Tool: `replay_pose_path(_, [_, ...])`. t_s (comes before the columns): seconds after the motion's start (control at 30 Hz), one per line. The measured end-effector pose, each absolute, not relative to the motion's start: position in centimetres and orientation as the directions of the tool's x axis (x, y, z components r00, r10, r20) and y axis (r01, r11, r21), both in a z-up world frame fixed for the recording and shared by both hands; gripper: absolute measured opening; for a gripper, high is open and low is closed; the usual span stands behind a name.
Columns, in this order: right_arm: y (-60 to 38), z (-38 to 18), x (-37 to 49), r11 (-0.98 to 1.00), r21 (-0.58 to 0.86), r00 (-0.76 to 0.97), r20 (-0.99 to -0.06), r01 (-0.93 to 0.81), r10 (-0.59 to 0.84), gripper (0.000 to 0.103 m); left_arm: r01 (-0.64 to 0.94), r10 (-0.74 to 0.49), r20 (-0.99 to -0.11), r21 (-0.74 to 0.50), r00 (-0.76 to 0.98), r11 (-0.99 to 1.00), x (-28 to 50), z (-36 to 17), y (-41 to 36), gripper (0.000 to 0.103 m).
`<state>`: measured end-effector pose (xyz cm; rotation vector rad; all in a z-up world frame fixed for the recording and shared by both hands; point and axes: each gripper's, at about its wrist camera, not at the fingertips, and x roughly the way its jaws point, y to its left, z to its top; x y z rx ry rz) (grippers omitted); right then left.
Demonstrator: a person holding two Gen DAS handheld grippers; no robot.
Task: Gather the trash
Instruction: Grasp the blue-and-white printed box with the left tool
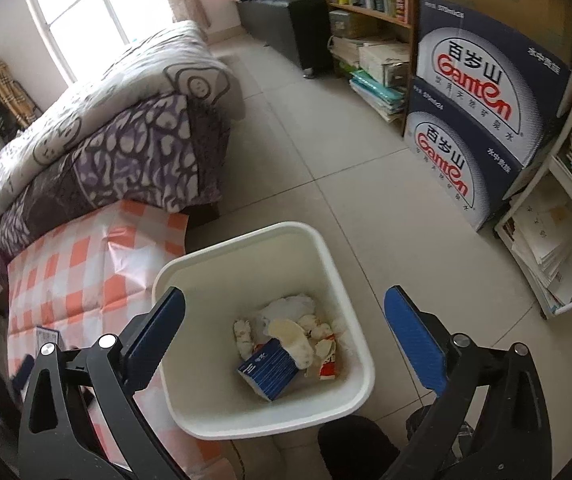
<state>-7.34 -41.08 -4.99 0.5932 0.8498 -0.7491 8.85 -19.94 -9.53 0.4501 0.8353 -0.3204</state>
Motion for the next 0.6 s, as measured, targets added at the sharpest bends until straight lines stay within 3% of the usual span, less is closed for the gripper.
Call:
replay_pose_path(0.3, [-38.5,-6.1,-4.6,0.671,0.119,0.423,-0.851,0.732,-0.311,0.096,0.329,0.233,-0.739,0.528,0.632,0.783,16.9,-15.0,-15.2,0.092])
replay_pose_path(0.43, [-37.1,-6.2,-3.4,0.702,0.099,0.421,-0.855,0.706,-0.303,0.096,0.344,0.259,-0.741,0.553,0.619,0.759,18.2,-16.7,-14.3,0.093])
replay_pose_path(0.6, [-35.6,-6.5,-2.1,0.724,0.083,0.418,-0.859,0.684,-0.297,0.096,0.372,0.198,-0.775,0.49,0.601,0.789,19.2,-16.5,-13.0,0.092])
